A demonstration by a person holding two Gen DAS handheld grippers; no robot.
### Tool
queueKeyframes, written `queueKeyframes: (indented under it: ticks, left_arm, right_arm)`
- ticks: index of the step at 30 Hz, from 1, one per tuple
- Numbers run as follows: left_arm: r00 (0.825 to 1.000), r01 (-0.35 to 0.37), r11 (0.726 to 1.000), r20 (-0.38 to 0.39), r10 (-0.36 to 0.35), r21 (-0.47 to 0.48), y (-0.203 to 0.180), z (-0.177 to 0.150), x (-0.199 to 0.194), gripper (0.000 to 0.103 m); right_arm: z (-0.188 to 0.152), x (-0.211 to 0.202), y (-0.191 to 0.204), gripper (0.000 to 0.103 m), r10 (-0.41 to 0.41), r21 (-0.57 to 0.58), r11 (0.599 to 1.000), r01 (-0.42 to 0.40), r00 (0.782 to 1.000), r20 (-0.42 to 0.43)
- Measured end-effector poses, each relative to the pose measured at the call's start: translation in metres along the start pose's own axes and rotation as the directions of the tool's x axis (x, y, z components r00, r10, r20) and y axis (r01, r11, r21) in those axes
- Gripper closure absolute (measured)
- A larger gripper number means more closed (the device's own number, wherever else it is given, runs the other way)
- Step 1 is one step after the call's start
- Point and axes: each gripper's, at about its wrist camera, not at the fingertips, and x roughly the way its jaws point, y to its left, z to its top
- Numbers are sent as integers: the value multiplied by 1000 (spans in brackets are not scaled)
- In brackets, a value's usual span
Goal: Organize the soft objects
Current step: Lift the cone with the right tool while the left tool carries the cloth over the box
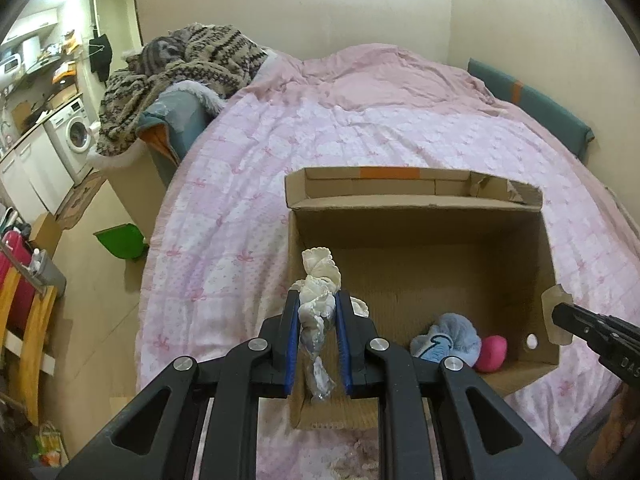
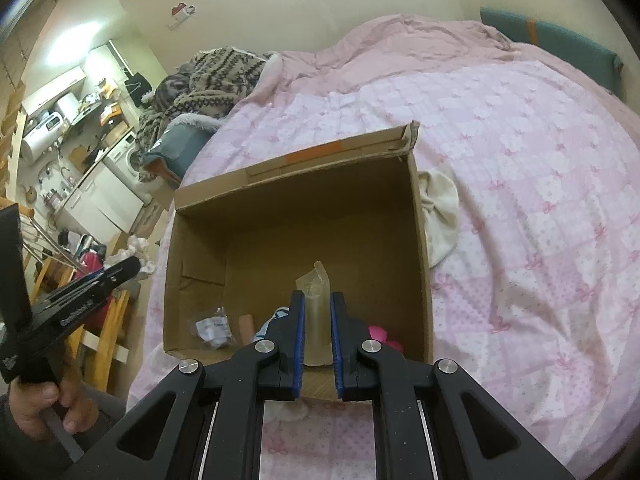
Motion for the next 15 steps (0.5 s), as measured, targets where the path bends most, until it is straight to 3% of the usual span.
queueKeyframes:
  ticks: [4,9,15]
  left_arm:
    - [998,14,999,-54,-17,-52,1,-10,21,88]
    - [996,12,1000,-83,-13,-15,-6,-20,42,88]
    - [993,30,998,-112,-35,-52,3,-28,51,87]
  right_arm:
    - [-4,12,-3,90,0,12,1000,1,1000,-22]
    - [-8,26,-5,90,-40,6,999,40,998,-57]
    - [-11,37,-2,89,-63,-17,998,61,994,-87]
